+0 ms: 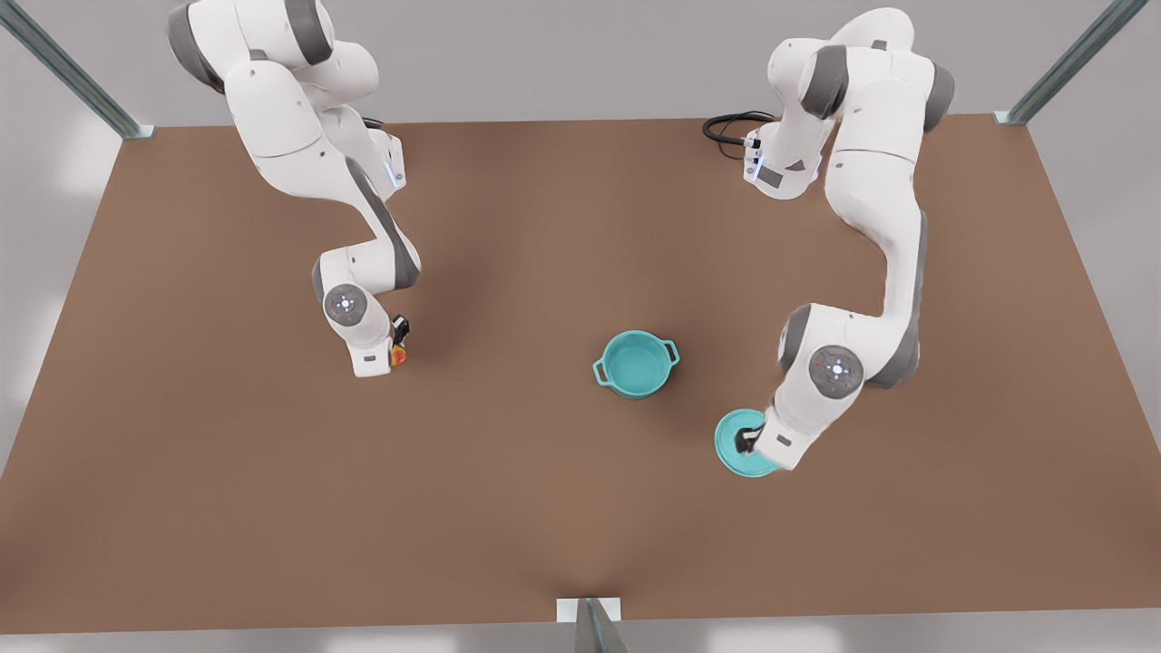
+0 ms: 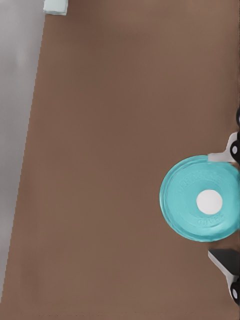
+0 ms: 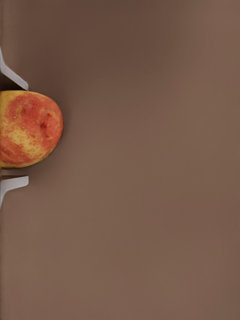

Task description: Open the pot lid and put the potato into the pot

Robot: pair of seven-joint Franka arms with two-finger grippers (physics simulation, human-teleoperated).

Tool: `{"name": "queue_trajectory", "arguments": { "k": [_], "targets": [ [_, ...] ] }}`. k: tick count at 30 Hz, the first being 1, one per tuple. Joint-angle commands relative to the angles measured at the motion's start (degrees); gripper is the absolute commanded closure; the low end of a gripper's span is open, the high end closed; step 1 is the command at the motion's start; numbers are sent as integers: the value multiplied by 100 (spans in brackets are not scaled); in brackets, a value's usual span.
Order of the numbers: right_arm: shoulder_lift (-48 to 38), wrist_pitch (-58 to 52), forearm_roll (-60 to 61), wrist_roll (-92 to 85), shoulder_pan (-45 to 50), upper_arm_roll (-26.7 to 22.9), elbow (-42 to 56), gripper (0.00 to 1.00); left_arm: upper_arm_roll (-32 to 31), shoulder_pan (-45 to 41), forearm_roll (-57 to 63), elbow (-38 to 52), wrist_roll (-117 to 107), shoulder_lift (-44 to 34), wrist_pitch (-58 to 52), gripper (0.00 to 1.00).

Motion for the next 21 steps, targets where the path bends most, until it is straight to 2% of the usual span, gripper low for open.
{"name": "queue_trajectory", "arguments": {
  "k": [1, 2, 3, 7, 8, 9, 10, 16, 21],
  "targets": [
    [2, 7, 8, -102, 0, 9, 6, 37, -9, -1, 44, 315, 1651, -851, -2469, 0],
    [2, 7, 8, -102, 0, 9, 6, 42, -18, -1, 71, 315, 1599, -1546, -2908, 0],
    [1, 7, 8, -102, 0, 9, 6, 46, -18, -1, 185, 315, 1642, -1828, -3102, 0],
    [-77, -19, 8, -181, 0, 18, -3, 48, 167, 130, 45, 122, 1704, -2021, -3665, 0],
    [-139, -37, 8, -207, 0, 18, -11, 48, 184, 569, -395, -632, 2283, -2530, -3104, 0],
    [-191, -81, 8, -207, 0, 18, -11, 48, 176, 631, -377, -1425, 2355, -2980, -2188, 0],
    [-244, -195, 8, -207, 0, 26, -3, 49, 176, 746, -430, -1091, 2407, -2813, -2232, 0],
    [-675, -555, 17, -234, 0, 211, 59, 49, 158, 746, -377, -1065, 2486, -2751, -2417, 0],
    [-816, -582, 184, -208, 17, 729, 322, 49, 158, 746, -369, -1065, 2495, -2751, -2417, 0]
  ]
}}
